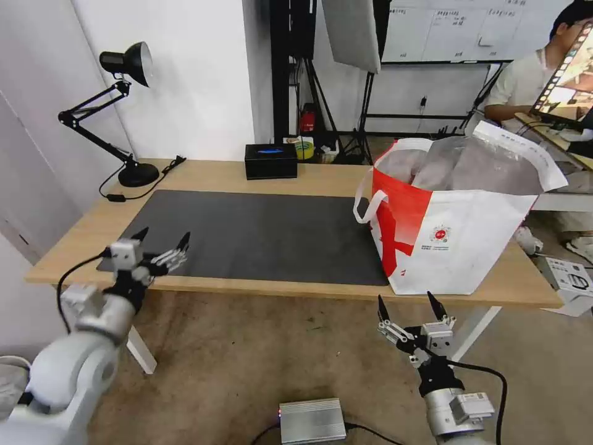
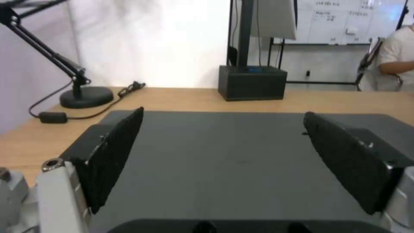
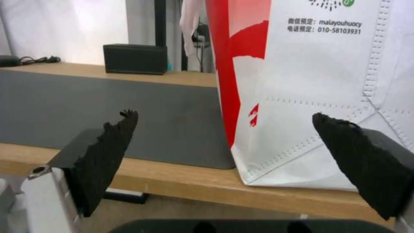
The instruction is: Pick up the trash from the table and place it into the takeout bag.
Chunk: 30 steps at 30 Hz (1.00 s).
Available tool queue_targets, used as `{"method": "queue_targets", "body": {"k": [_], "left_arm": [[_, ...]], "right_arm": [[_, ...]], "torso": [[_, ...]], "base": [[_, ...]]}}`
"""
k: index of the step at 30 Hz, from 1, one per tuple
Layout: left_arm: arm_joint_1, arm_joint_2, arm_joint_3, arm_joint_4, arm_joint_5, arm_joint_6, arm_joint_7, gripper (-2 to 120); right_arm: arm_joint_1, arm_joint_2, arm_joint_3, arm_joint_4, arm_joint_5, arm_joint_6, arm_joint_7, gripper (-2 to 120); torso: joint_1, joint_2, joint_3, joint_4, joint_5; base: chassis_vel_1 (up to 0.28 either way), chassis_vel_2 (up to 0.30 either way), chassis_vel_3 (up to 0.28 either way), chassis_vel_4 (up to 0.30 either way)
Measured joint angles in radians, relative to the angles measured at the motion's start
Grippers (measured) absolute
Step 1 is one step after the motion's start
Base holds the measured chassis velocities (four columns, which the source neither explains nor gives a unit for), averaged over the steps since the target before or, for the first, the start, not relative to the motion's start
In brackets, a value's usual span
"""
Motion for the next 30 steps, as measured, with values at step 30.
{"method": "queue_targets", "body": {"k": [30], "left_arm": [[0.223,-0.247,-0.04,-0.06,0.205,-0.16,0.139,100]], "right_arm": [[0.0,0.0,0.0,0.0,0.0,0.0,0.0,100]], "torso": [[0.0,0.0,0.0,0.0001,-0.0001]], "base": [[0.0,0.0,0.0,0.0]]}}
